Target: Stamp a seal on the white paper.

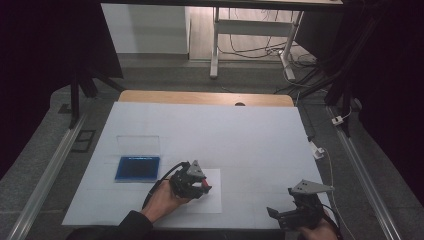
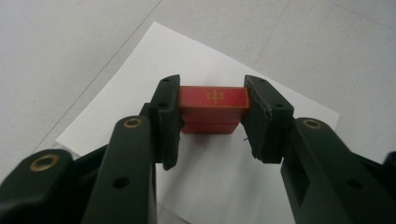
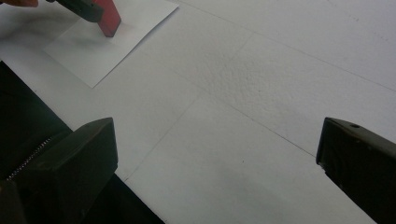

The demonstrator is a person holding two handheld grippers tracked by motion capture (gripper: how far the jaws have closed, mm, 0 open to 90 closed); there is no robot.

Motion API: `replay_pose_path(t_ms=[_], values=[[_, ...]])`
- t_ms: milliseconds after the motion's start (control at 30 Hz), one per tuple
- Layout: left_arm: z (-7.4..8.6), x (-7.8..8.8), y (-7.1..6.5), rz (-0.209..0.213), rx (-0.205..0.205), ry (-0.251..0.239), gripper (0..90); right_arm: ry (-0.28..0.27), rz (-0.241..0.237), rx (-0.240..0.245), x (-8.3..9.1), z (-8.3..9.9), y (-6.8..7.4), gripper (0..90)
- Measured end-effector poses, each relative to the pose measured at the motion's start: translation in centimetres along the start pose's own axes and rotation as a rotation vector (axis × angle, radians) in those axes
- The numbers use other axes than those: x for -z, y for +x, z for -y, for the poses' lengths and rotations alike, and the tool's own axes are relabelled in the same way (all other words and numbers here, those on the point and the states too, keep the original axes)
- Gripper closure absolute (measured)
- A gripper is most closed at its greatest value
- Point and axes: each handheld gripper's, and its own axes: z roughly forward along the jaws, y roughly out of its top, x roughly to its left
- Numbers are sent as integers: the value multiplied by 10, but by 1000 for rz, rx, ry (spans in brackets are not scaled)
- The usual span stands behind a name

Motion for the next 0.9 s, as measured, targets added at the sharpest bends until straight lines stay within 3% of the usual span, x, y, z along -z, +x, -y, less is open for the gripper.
replay_pose_path(t_ms=[300, 400, 667, 900], values=[[-3, 1, -1, -10, -10, 21, 585, -3, -4, -1, 0, 0, 0, 0], [-5, 3, -2, -32, -23, 28, 584, -2, -3, -2, 1, 1, 0, 0], [-7, 19, 5, 18, 28, -50, 583, -3, -1, -2, 1, 1, 0, 0], [-6, 27, 7, 20, 42, -74, 583, -7, -1, -1, 1, 1, 0, 0]])
